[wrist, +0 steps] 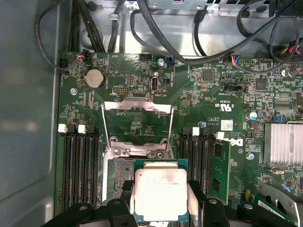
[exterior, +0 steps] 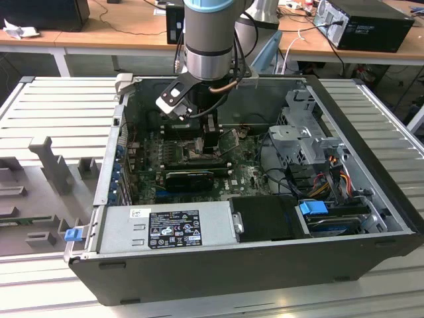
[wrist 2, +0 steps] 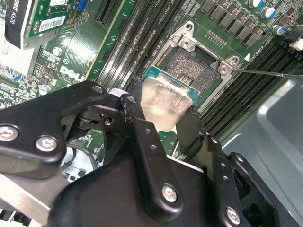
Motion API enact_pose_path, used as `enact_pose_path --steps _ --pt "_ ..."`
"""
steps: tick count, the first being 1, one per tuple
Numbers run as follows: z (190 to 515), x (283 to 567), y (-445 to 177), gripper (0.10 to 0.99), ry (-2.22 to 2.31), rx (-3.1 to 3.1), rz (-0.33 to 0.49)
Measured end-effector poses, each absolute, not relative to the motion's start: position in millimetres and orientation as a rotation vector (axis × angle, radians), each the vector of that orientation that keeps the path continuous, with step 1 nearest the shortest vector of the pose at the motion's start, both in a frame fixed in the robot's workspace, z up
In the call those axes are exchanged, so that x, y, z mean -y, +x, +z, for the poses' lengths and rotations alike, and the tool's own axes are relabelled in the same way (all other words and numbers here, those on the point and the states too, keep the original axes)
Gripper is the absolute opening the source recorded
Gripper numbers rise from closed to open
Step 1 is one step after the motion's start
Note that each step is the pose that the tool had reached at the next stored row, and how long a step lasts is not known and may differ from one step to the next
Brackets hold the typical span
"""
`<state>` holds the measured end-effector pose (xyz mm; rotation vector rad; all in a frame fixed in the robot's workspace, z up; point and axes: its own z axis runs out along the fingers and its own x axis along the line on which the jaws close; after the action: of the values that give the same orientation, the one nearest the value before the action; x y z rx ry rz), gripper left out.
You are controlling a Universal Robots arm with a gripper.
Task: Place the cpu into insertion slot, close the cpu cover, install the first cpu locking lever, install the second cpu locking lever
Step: 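Place the cpu into insertion slot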
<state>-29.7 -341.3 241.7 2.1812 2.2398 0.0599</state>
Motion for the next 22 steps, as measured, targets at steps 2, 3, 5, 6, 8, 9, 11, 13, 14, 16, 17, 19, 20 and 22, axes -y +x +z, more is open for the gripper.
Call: enact_pose_path --steps 2,3,5,6,8,9,11,13,14,16,17,19,20,22 --pt "241.6 341.3 -29.7 0.533 2.183 -2.238 0.060" --pt "241.5 341.2 -29.9 0.533 2.184 -2.237 0.060" --pt "241.4 341.2 -29.9 0.533 2.184 -2.236 0.060" --pt "241.4 341.2 -30.3 0.533 2.185 -2.236 0.060" --pt "241.2 341.2 -30.4 0.533 2.184 -2.236 0.060" --pt "240.8 341.2 -30.4 0.533 2.185 -2.237 0.060" --pt "240.1 341.2 -30.5 0.533 2.185 -2.237 0.059" --pt "238.8 339.7 -30.5 0.533 2.186 -2.238 0.057" --pt "237.9 338.9 -30.5 0.533 2.187 -2.238 0.056" --pt "236.4 337.1 -30.5 0.533 2.187 -2.239 0.055" --pt "235.8 335.7 -30.5 0.533 2.187 -2.238 0.055" --pt "234.2 333.9 -30.5 0.533 2.196 -2.230 0.055" --pt "233.4 333.7 -30.5 0.533 2.204 -2.222 0.055" --pt "231.4 333.3 -31.5 0.533 2.219 -2.207 0.055"
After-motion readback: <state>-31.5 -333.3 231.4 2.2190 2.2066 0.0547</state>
